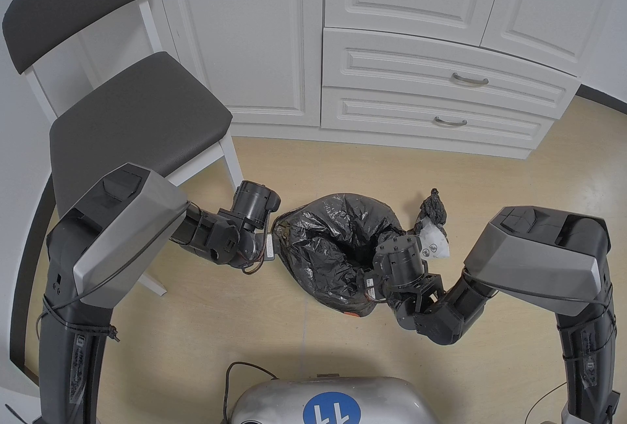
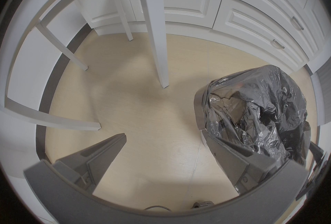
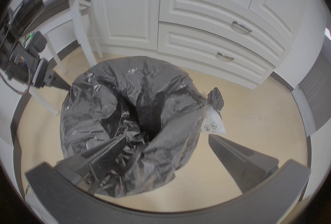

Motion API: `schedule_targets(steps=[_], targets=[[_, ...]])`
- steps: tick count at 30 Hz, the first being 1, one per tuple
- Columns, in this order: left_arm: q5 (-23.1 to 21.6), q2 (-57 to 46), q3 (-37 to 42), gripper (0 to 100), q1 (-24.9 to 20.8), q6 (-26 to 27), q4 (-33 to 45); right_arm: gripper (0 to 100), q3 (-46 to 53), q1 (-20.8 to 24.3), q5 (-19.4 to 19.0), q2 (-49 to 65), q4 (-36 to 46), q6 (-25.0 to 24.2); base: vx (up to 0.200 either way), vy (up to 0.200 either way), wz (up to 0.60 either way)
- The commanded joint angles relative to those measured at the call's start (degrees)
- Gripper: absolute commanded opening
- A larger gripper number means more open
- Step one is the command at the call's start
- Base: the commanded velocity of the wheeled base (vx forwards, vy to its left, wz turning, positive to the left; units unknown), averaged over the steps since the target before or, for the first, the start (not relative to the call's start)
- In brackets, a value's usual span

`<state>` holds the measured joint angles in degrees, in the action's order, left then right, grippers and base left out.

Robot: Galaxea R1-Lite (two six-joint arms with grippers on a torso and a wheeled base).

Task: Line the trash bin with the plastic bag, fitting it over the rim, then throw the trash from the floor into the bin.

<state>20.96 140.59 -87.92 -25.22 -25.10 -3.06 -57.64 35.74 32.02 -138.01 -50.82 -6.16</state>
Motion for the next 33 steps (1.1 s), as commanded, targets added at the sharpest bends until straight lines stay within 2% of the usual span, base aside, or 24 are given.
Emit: schedule_targets(steps=[1, 9, 15, 19, 21, 25, 28, 31, 33], targets=[[0.1, -1.1, 0.2, 100, 0.1, -0.1, 0.0, 100, 3.7, 1.1, -0.2, 1.7, 0.0, 0.9, 0.0, 0.0, 0.0], [0.1, -3.4, 1.2, 100, -0.5, -0.6, -0.1, 100, 5.5, 4.2, -0.6, -0.4, -0.1, 1.8, 0.0, 0.0, 0.0], [0.0, -4.5, 2.6, 100, -2.8, -0.8, -1.3, 100, 4.2, 4.3, -0.6, -1.3, -3.4, 1.6, 0.0, 0.0, 0.0], [0.1, -4.2, 4.5, 100, -5.5, 0.1, -8.5, 100, 4.3, 3.7, -0.5, 0.6, -4.7, 1.9, 0.0, 0.0, 0.0], [0.0, -3.7, 3.6, 100, -6.0, 3.0, -10.3, 100, 4.3, 3.5, -0.5, 1.3, -4.4, 2.0, 0.0, 0.0, 0.0], [-0.6, -2.5, 0.6, 100, -5.9, 13.5, -10.6, 100, 4.6, 3.1, -0.5, 3.0, -4.3, 2.3, 0.0, 0.0, 0.0], [-1.4, -1.1, -2.3, 100, -5.9, 16.3, -10.4, 100, 4.8, 2.8, -0.5, 4.6, -3.9, 2.4, 0.0, 0.0, 0.0], [-5.6, 1.9, -5.5, 100, -6.2, 21.2, -10.5, 100, 4.9, 0.8, -0.6, 6.8, -3.8, 3.7, 0.0, 0.0, 0.0], [-6.7, 2.6, -6.2, 100, -6.6, 22.3, -10.5, 100, 4.9, -0.2, -0.6, 7.1, -3.7, 4.1, 0.0, 0.0, 0.0]])
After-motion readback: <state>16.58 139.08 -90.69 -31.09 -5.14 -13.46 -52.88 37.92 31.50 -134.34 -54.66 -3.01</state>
